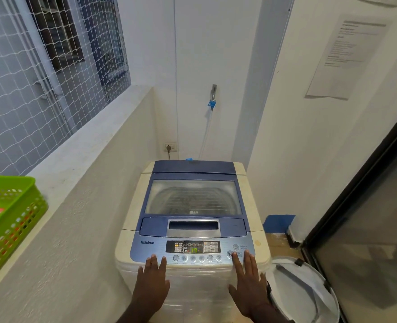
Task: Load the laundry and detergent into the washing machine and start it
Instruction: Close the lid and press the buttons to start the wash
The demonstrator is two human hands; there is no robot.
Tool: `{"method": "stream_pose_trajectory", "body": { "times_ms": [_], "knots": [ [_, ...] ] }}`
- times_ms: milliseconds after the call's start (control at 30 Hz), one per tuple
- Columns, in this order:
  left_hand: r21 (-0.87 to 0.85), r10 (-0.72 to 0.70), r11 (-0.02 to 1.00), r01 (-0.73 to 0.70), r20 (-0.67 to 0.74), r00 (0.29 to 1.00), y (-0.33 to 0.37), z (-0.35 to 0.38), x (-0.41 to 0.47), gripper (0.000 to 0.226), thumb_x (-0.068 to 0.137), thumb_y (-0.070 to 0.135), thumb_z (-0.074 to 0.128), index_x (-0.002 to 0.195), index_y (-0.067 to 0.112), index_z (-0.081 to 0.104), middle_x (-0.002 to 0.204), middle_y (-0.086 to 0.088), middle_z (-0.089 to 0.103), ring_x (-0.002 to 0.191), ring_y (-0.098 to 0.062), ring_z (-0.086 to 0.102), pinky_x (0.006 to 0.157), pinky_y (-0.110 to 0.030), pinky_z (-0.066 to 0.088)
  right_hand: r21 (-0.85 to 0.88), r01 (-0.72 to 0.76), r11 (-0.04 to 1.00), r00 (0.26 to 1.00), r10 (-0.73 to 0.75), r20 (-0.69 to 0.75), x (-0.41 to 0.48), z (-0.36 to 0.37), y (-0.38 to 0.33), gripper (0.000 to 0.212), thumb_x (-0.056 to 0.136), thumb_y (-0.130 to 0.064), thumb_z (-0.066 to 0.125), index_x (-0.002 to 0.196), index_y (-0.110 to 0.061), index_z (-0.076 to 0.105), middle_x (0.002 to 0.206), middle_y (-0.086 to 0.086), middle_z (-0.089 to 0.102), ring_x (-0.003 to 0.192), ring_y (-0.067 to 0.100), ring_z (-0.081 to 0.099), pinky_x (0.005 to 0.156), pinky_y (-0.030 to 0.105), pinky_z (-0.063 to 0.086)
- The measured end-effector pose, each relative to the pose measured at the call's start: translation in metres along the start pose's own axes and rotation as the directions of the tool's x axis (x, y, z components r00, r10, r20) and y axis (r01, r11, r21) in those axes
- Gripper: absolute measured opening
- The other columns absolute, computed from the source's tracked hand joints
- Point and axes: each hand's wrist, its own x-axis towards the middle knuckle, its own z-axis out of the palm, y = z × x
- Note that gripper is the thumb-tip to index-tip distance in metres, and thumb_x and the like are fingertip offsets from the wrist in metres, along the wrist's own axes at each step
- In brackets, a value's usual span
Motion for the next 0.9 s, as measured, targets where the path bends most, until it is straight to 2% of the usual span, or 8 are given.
{"method": "stream_pose_trajectory", "body": {
  "times_ms": [467, 600, 733, 767, 800, 867, 900],
  "knots": [
    [0.01, -0.006, 1.0, 0.006, 0.009, 1.0, 0.001, -0.003, -0.003, 0.08, 0.025, 0.049, 0.089, 0.096, 0.014, 0.076, 0.098, -0.018, 0.072, 0.082, -0.036, 0.071, 0.06, -0.052, 0.055, 0.005, -0.014, 1.0, 0.999, 0.014, -0.04, -0.001, -0.001, -0.003, 0.086, 0.09, -0.059, 0.043, 0.151, -0.037, -0.015, 0.161, 0.003, -0.02, 0.15, 0.027, -0.012, 0.117, 0.055, 0.013],
    [0.018, 0.016, 1.0, -0.017, 0.004, 1.0, 0.002, -0.006, -0.003, 0.08, 0.024, 0.049, 0.09, 0.095, 0.013, 0.076, 0.096, -0.019, 0.072, 0.081, -0.036, 0.071, 0.059, -0.053, 0.055, 0.038, -0.035, 0.999, 0.997, 0.038, -0.067, 0.002, -0.007, -0.004, 0.083, 0.091, -0.053, 0.044, 0.152, -0.035, -0.009, 0.163, 0.003, -0.007, 0.15, 0.027, 0.0, 0.117, 0.053, 0.015],
    [0.0, 0.0, 1.0, 0.0, -0.001, 1.0, 0.003, -0.006, -0.003, 0.081, 0.024, 0.049, 0.091, 0.095, 0.013, 0.076, 0.099, -0.02, 0.072, 0.082, -0.036, 0.071, 0.06, -0.053, 0.056, 0.056, -0.048, 0.997, 0.993, 0.054, -0.108, 0.013, -0.015, -0.003, 0.081, 0.087, -0.044, 0.048, 0.152, -0.034, 0.001, 0.159, 0.0, 0.014, 0.144, 0.024, 0.018, 0.113, 0.053, 0.026],
    [0.025, -0.001, 1.0, 0.0, 0.031, 1.0, 0.006, -0.011, -0.006, 0.082, 0.032, 0.052, 0.089, 0.102, 0.013, 0.074, 0.106, -0.02, 0.07, 0.09, -0.036, 0.07, 0.067, -0.054, 0.056, 0.047, -0.048, 0.998, 0.993, 0.052, -0.108, 0.016, -0.016, -0.002, 0.08, 0.086, -0.043, 0.049, 0.152, -0.034, 0.003, 0.157, 0.0, 0.016, 0.142, 0.024, 0.021, 0.112, 0.052, 0.028],
    [0.054, 0.005, 0.998, -0.008, 0.058, 0.998, 0.007, -0.018, -0.011, 0.082, 0.048, 0.056, 0.084, 0.117, 0.015, 0.068, 0.122, -0.02, 0.063, 0.106, -0.037, 0.064, 0.081, -0.055, 0.053, 0.036, -0.044, 0.998, 0.993, 0.047, -0.106, 0.018, -0.019, -0.001, 0.08, 0.085, -0.044, 0.049, 0.151, -0.033, 0.005, 0.156, -0.001, 0.017, 0.141, 0.024, 0.022, 0.111, 0.052, 0.028],
    [0.048, -0.028, 0.998, 0.026, 0.024, 0.999, 0.009, -0.022, -0.015, 0.073, 0.083, 0.054, 0.057, 0.145, 0.021, 0.037, 0.151, -0.017, 0.033, 0.138, -0.035, 0.035, 0.109, -0.051, 0.03, 0.02, -0.034, 0.999, 0.995, 0.036, -0.092, 0.022, -0.022, -0.001, 0.079, 0.087, -0.047, 0.049, 0.151, -0.034, 0.006, 0.156, 0.0, 0.016, 0.141, 0.025, 0.02, 0.112, 0.052, 0.027],
    [0.047, -0.007, 0.999, 0.008, -0.015, 1.0, 0.007, -0.018, -0.013, 0.07, 0.088, 0.051, 0.049, 0.149, 0.022, 0.028, 0.155, -0.015, 0.025, 0.142, -0.034, 0.027, 0.112, -0.049, 0.024, 0.015, -0.034, 0.999, 0.996, 0.035, -0.086, 0.024, -0.022, -0.001, 0.079, 0.088, -0.049, 0.049, 0.151, -0.034, 0.005, 0.158, 0.0, 0.014, 0.143, 0.026, 0.019, 0.113, 0.053, 0.025]
  ]
}}
